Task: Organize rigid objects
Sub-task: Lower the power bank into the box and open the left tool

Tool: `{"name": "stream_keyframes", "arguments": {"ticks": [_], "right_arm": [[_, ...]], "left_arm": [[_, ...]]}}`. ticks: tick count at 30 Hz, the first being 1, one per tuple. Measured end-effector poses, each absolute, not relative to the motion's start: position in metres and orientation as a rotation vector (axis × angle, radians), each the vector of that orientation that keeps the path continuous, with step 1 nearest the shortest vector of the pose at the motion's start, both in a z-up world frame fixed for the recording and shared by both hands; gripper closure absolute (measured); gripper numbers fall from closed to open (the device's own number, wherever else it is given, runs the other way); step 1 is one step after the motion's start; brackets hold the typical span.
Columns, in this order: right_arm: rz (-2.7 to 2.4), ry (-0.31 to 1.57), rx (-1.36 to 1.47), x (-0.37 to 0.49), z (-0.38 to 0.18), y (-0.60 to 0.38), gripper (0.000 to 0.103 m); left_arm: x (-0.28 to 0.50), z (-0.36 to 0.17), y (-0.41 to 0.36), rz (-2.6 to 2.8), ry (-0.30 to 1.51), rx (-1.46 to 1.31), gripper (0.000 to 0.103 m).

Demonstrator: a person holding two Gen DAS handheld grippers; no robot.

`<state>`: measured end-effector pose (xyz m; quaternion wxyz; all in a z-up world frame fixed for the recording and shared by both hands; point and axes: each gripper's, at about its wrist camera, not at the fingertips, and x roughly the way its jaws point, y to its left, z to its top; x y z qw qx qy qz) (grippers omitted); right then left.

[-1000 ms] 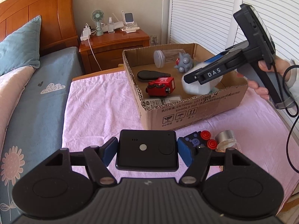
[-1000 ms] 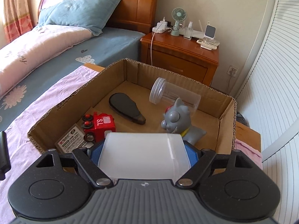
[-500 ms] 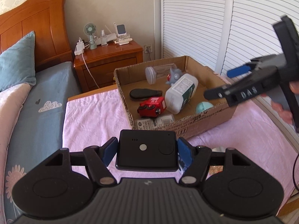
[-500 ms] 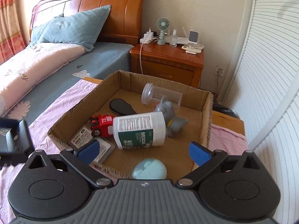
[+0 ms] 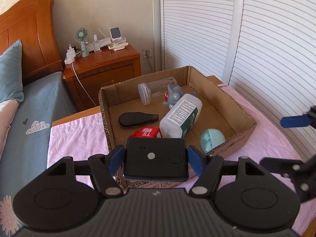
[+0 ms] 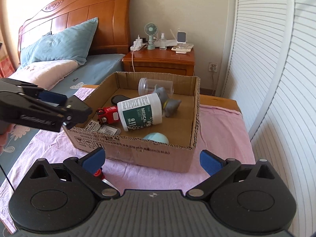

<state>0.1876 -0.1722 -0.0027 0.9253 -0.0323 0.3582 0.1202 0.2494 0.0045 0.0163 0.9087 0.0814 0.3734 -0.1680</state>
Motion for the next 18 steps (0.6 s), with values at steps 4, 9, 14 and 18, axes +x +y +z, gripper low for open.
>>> {"name": "stream_keyframes", "arguments": {"ticks": [4,9,14,18], "right_arm": [[0.231,0.751,-0.058,0.186,-0.007,-0.177,0.000],[0.248,0.759,-0.060,0.184,-0.012,-0.179,0.000],[0.285,0.759,-0.062,0.179,-0.013,-0.177,0.000],[0.322,0.762,-0.073,0.173,-0.017,-0.175,0.000]], "left_arm": [[0.257,0.006,0.000,-0.332,0.792,0.155,0.034],[0.250,0.010,0.005,-0.301,0.786,0.152,0.005],[0.232,0.025,0.007,-0.276,0.775,0.187,0.005],[0.212,0.036,0.008,-0.259,0.791,0.208,0.005]]}}
